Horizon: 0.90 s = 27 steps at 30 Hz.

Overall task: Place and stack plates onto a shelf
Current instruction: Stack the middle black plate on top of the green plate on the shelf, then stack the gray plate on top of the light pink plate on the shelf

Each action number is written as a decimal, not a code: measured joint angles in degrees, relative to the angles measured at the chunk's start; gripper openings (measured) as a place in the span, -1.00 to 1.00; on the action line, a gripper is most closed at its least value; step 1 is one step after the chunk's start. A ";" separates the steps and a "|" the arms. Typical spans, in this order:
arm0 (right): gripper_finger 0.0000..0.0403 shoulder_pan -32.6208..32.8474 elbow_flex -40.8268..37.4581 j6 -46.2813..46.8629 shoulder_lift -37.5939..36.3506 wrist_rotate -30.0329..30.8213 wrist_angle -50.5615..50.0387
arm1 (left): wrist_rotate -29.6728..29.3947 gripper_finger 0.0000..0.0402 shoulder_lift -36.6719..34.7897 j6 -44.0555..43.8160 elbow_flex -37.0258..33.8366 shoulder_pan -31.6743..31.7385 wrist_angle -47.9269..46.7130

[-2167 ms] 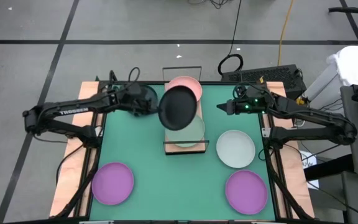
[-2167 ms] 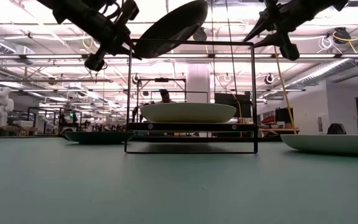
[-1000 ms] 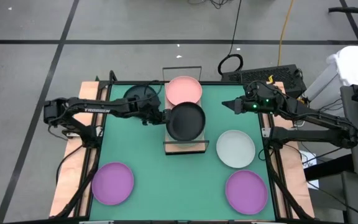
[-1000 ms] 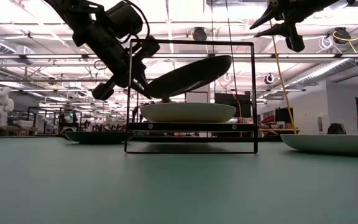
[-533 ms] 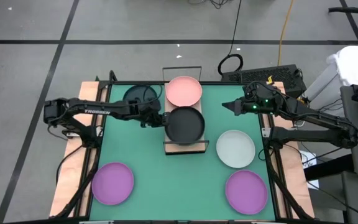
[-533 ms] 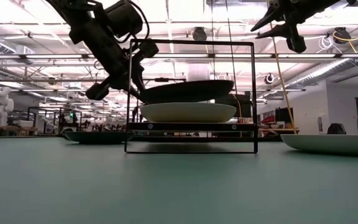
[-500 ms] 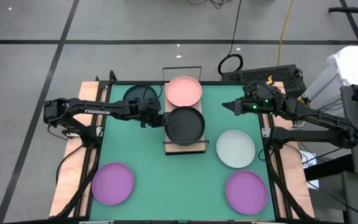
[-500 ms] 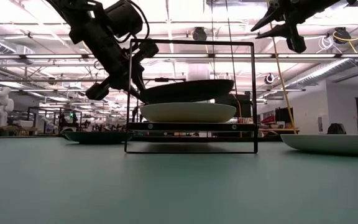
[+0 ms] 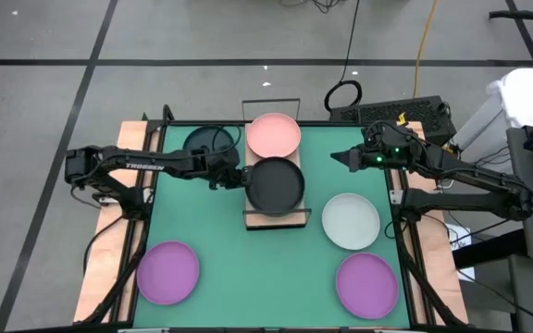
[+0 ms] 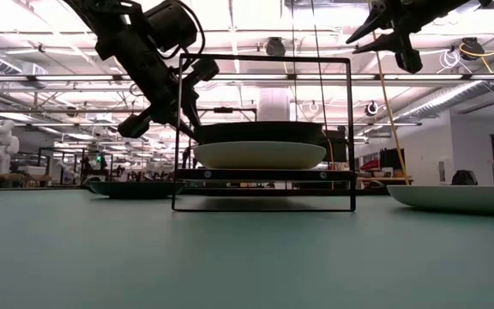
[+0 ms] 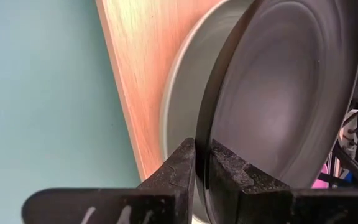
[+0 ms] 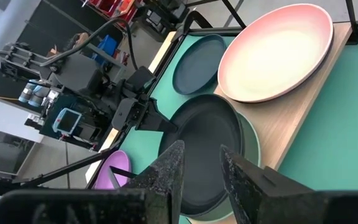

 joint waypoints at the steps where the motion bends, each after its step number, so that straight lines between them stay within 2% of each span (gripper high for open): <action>1: -0.56 0.00 0.00 0.00 0.00 0.09 0.00 | 0.02 -0.82 0.00 -0.12 0.00 0.00 -0.03; 9: -0.56 0.00 0.00 0.07 0.00 0.74 0.00 | 0.07 -0.79 0.00 -1.50 0.00 0.02 -0.27; 19: -0.56 0.00 0.00 0.38 0.00 1.53 -0.01 | -0.74 -0.45 -0.02 -1.48 -0.02 -0.72 -2.17; 27: -0.56 0.00 0.00 0.45 0.00 1.53 -0.01 | -0.58 -0.44 -0.04 -1.92 -0.02 -0.99 -0.83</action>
